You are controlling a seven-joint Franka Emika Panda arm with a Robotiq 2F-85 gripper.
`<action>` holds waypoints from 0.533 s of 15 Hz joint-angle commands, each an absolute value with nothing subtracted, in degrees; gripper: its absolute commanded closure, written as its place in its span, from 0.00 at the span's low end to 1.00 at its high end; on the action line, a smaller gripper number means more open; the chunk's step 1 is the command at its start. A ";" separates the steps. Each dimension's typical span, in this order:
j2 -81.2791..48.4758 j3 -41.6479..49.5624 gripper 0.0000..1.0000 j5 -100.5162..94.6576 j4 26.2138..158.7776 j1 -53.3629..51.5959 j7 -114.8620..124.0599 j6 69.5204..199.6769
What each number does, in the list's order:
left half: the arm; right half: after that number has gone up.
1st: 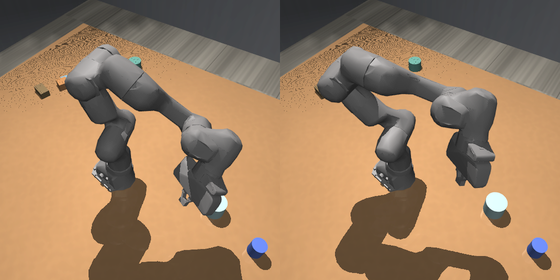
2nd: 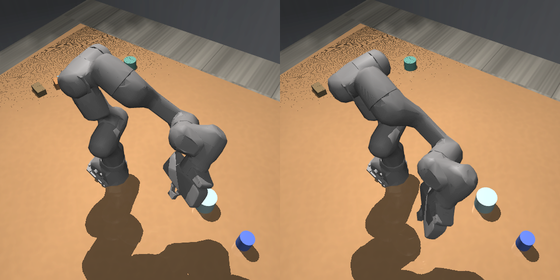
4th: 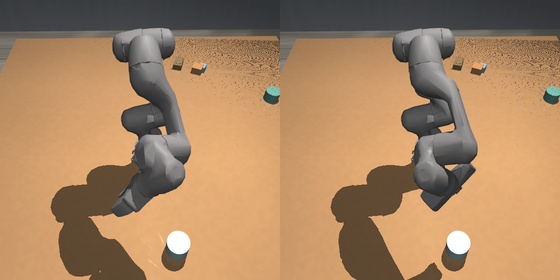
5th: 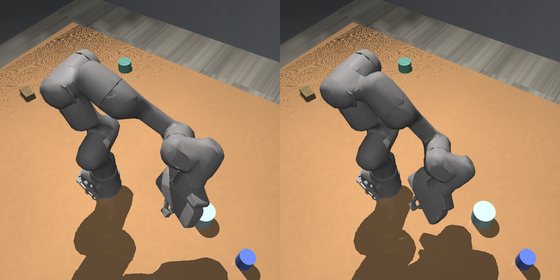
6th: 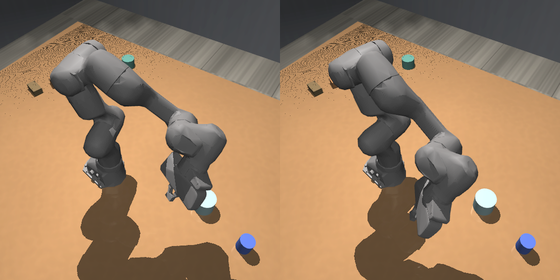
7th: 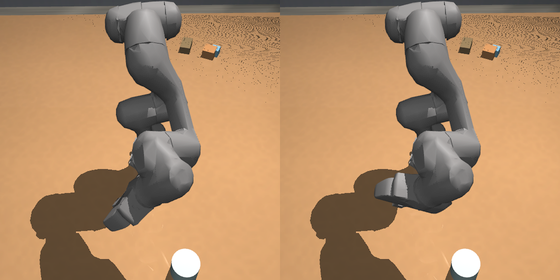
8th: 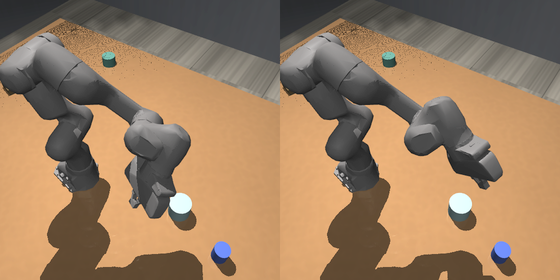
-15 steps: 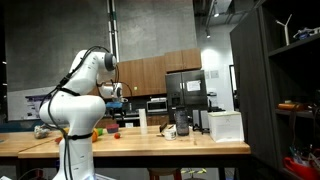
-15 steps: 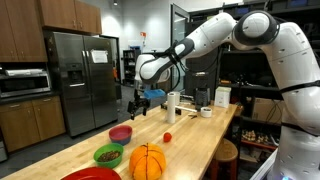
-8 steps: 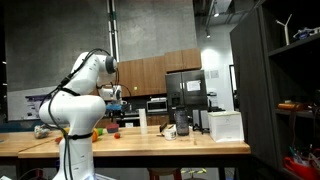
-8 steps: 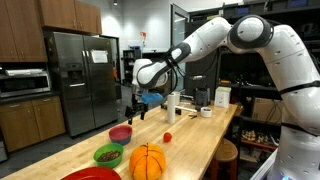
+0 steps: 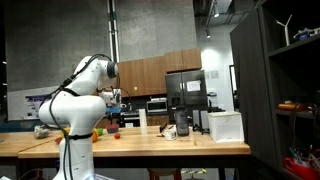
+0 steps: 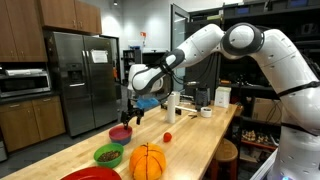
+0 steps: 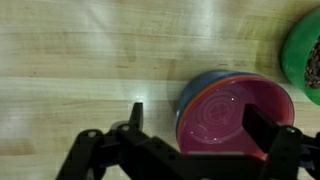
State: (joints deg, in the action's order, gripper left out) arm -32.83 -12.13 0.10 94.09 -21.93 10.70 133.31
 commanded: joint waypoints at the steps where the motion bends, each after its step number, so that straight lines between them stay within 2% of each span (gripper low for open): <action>1: -35.58 -11.09 0.00 -0.89 90.66 -23.40 12.31 131.94; 8: -37.28 -8.42 0.00 -5.53 89.91 -26.33 15.11 130.95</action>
State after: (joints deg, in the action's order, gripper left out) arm -36.66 -10.09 -3.23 91.32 -24.76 12.90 132.74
